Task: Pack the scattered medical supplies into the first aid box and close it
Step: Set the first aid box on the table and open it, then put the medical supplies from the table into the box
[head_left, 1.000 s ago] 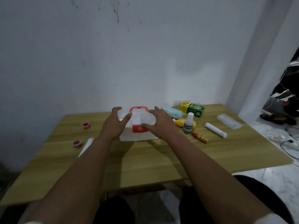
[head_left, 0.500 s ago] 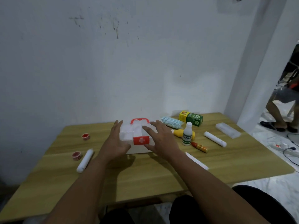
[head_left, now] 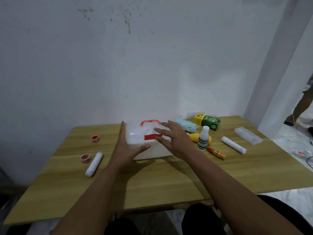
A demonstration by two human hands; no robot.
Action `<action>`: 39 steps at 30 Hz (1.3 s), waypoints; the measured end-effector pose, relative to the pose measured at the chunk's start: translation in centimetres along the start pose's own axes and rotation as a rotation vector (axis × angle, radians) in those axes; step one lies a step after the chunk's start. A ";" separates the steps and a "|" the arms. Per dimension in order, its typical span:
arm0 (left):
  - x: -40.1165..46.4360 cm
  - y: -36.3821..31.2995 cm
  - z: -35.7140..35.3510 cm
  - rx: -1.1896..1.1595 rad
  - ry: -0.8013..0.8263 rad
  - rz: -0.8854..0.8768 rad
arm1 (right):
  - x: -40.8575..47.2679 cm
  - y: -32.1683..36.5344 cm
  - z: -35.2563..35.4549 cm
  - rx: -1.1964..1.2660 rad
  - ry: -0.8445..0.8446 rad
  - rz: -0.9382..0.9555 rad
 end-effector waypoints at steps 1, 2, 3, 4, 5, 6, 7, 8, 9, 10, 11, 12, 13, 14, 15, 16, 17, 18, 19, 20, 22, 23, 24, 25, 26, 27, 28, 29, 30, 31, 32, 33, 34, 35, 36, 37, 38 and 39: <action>0.0 0.4 0.1 -0.037 0.004 0.018 | 0.6 0.2 0.5 0.055 0.009 -0.012; 0.0 0.7 0.3 -0.050 0.001 0.031 | 1.3 0.6 1.3 0.112 0.006 -0.013; 0.0 1.0 0.6 -0.049 -0.004 0.048 | 2.2 0.9 2.3 0.169 -0.002 -0.015; 0.0 1.3 0.8 -0.045 -0.003 0.064 | 3.4 1.2 3.2 0.216 -0.002 -0.031; 0.1 1.5 0.9 -0.041 0.007 0.076 | 4.7 1.5 4.0 0.248 0.020 -0.071; 0.1 1.5 0.8 -0.041 0.026 0.073 | 6.2 1.6 4.6 0.269 0.066 -0.122; 0.1 1.4 0.6 -0.049 0.052 0.053 | 7.6 1.6 4.7 0.290 0.128 -0.171; 0.1 1.3 0.3 -0.055 0.081 0.029 | 9.1 1.6 4.7 0.312 0.187 -0.213; 0.2 1.2 0.2 -0.060 0.101 0.014 | 10.6 1.6 4.9 0.333 0.217 -0.256; 0.2 1.3 0.1 -0.066 0.108 0.008 | 11.9 1.4 5.0 0.351 0.219 -0.300; 0.3 1.4 0.1 -0.078 0.106 0.010 | 13.2 0.8 5.0 0.361 0.194 -0.352; 0.3 1.3 0.1 -0.086 0.102 0.011 | 14.3 0.1 5.0 0.365 0.154 -0.410; 0.3 1.4 0.2 -0.092 0.099 0.012 | 15.3 -0.9 4.8 0.370 0.105 -0.466; 0.4 1.4 0.2 -0.094 0.102 0.017 | 16.1 -1.7 4.4 0.370 0.063 -0.516; 0.4 1.5 0.1 -0.095 0.105 0.024 | 16.6 -2.3 4.0 0.374 0.031 -0.553; 0.4 1.6 0.1 -0.094 0.109 0.028 | 17.0 -2.9 3.4 0.378 0.014 -0.577; 0.4 1.5 0.0 -0.095 0.113 0.028 | 17.3 -3.5 2.7 0.395 -0.001 -0.592; 0.4 1.6 -0.1 -0.096 0.117 0.033 | 17.1 -4.2 1.9 0.423 0.000 -0.630; 0.4 1.7 -0.2 -0.092 0.121 0.040 | 16.7 -5.1 0.9 0.488 0.005 -0.672; 0.4 1.8 -0.2 -0.088 0.123 0.045 | 16.0 -6.0 -0.3 0.559 0.024 -0.722; 0.4 2.0 -0.3 -0.084 0.128 0.050 | 14.7 -7.2 -2.5 0.608 0.083 -0.806; 0.4 2.1 -0.3 -0.085 0.130 0.051 | 14.4 -7.9 -3.5 0.574 0.120 -0.830; 0.4 2.2 -0.3 -0.085 0.129 0.055 | 13.9 -8.3 -4.2 0.530 0.159 -0.846; 0.4 2.4 -0.3 -0.081 0.126 0.060 | 13.5 -8.7 -4.6 0.494 0.195 -0.869; 0.4 2.6 -0.2 -0.075 0.117 0.065 | 13.1 -9.1 -4.8 0.475 0.221 -0.892; 0.5 2.8 -0.2 -0.066 0.112 0.068 | 12.7 -9.6 -4.9 0.464 0.237 -0.914; 0.5 2.9 -0.2 -0.058 0.109 0.070 | 12.4 -10.1 -4.9 0.455 0.253 -0.933; 0.6 3.0 -0.3 -0.050 0.109 0.067 | 12.2 -10.6 -4.7 0.450 0.260 -0.949; 0.7 3.0 -0.3 -0.048 0.111 0.061 | 12.2 -11.1 -4.2 0.457 0.256 -0.951; 0.8 3.0 -0.4 -0.048 0.110 0.052 | 12.2 -11.5 -3.6 0.482 0.253 -0.954; 0.9 3.1 -0.4 -0.047 0.106 0.047 | 12.2 -11.9 -2.8 0.512 0.250 -0.956; 0.9 3.2 -0.4 -0.045 0.101 0.041 | 12.4 -12.3 -1.7 0.538 0.243 -0.945; 1.0 3.3 -0.3 -0.040 0.095 0.041 | 12.6 -12.7 -0.2 0.551 0.217 -0.918; 1.0 3.3 -0.3 -0.038 0.094 0.042 | 13.0 -13.5 1.4 0.547 0.170 -0.888; 1.2 3.3 -0.4 -0.041 0.093 0.041 | 13.3 -14.4 3.2 0.524 0.110 -0.848; 1.3 3.3 -0.5 -0.046 0.095 0.039 | 13.5 -15.6 4.9 0.459 0.052 -0.813; 1.4 3.2 -0.7 -0.049 0.096 0.037 | 13.6 -17.0 6.4 0.356 0.006 -0.781; 1.5 3.1 -0.8 -0.043 0.097 0.038 | 13.4 -18.5 7.5 0.223 -0.020 -0.756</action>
Point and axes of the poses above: each hand's wrist, its own x-axis towards the middle knuckle, its own z-axis out of the back of the hand, y = z × x, the point moved 9 cm from there along x, towards the middle knuckle, and after that the axes turned 12 degrees about -z, right-handed, at the moved point
